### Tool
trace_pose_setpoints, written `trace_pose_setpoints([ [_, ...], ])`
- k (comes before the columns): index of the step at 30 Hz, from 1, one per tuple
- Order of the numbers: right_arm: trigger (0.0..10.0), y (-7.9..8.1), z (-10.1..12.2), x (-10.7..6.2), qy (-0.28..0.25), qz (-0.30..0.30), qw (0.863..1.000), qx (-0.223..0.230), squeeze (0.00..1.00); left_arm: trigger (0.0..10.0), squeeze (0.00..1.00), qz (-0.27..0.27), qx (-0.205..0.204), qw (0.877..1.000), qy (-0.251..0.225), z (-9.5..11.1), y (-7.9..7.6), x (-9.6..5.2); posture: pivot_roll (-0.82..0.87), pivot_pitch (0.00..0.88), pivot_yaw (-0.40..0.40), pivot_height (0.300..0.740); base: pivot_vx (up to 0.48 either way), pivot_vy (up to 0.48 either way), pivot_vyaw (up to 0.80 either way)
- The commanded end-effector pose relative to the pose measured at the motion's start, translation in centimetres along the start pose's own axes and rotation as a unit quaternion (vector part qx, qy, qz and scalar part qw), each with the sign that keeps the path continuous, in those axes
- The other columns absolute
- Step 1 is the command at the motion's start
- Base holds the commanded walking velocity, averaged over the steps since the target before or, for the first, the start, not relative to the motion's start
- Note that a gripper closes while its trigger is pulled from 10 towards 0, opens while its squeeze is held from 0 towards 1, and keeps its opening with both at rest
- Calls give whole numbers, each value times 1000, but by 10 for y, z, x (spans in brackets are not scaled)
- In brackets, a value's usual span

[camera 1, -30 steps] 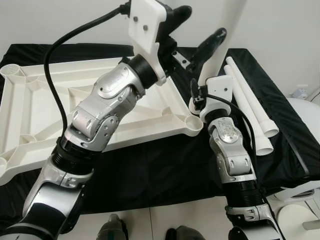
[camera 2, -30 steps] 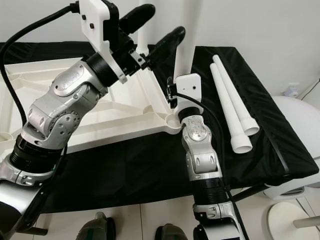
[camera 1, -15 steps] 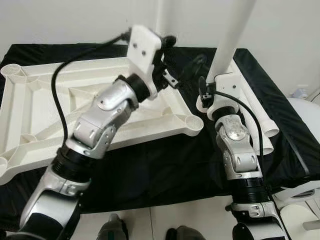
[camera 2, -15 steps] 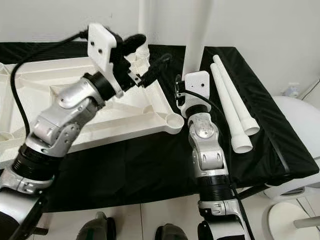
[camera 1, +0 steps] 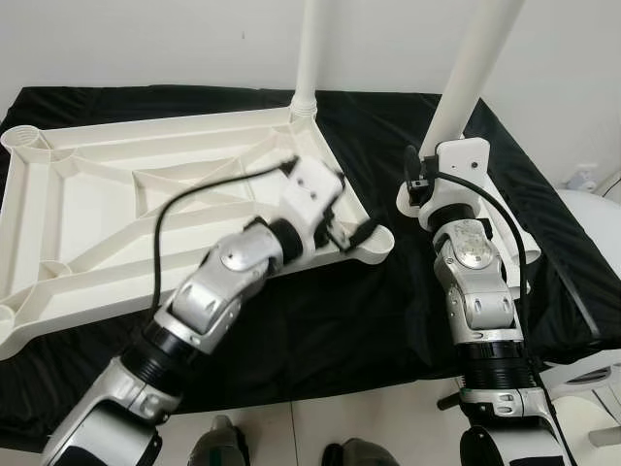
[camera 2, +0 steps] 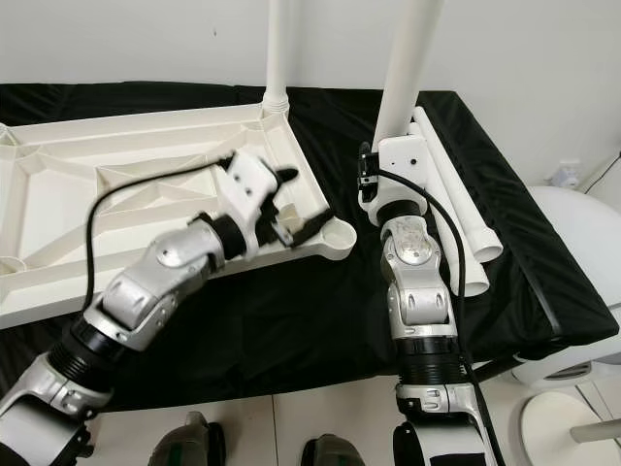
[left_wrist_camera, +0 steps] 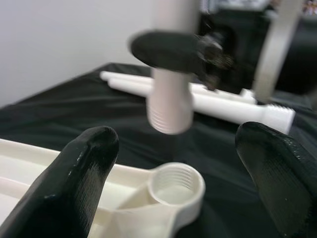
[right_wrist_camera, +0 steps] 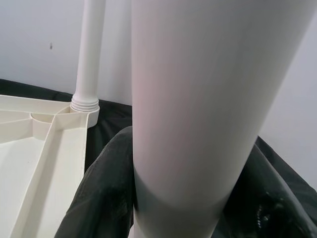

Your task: Building children table

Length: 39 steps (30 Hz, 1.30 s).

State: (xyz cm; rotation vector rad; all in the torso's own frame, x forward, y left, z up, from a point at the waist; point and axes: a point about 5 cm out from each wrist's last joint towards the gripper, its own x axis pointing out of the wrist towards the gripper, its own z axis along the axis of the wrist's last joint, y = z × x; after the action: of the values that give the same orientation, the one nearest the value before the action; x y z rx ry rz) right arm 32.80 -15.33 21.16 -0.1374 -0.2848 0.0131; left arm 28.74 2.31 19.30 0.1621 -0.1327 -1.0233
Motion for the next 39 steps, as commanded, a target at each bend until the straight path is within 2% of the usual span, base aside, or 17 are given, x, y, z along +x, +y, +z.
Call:
trace_pose_setpoints([
  [1,10000,-1,5,3,-11,0,1000,-1,0,10000,0,-29,-4,998,56,-18,-11,3,36,54,-46,740,0,0,0],
  [3,10000,0,5,4,-12,2,1000,0,0,10000,0,-44,0,995,91,-29,-18,3,37,54,-47,740,0,0,0],
  [4,10000,0,5,4,-12,2,1000,0,0,10000,0,-44,0,995,91,-29,-18,3,37,54,-47,740,0,0,0],
  [5,10000,1,6,4,-13,4,1000,0,0,10000,0,-37,12,993,112,-38,-18,4,38,56,-48,740,0,0,0],
  [11,10000,3,7,5,-16,7,1000,1,0,10000,0,-23,17,987,156,-56,-18,6,35,59,-47,740,0,0,0],
  [14,10000,2,8,5,-18,6,1000,-1,0,10000,0,-15,4,987,160,-57,-16,8,35,59,-47,740,0,0,0],
  [26,10000,4,9,5,-20,7,1000,-4,0,10000,0,17,7,982,190,-61,-3,14,30,56,-42,740,0,0,0],
  [31,10000,5,9,5,-21,8,1000,-4,0,10000,0,31,3,975,219,-64,5,17,26,53,-42,740,0,0,0],
  [39,10000,7,9,4,-22,11,1000,-5,0,10000,0,25,2,967,253,-75,6,15,24,43,-39,740,0,0,0],
])
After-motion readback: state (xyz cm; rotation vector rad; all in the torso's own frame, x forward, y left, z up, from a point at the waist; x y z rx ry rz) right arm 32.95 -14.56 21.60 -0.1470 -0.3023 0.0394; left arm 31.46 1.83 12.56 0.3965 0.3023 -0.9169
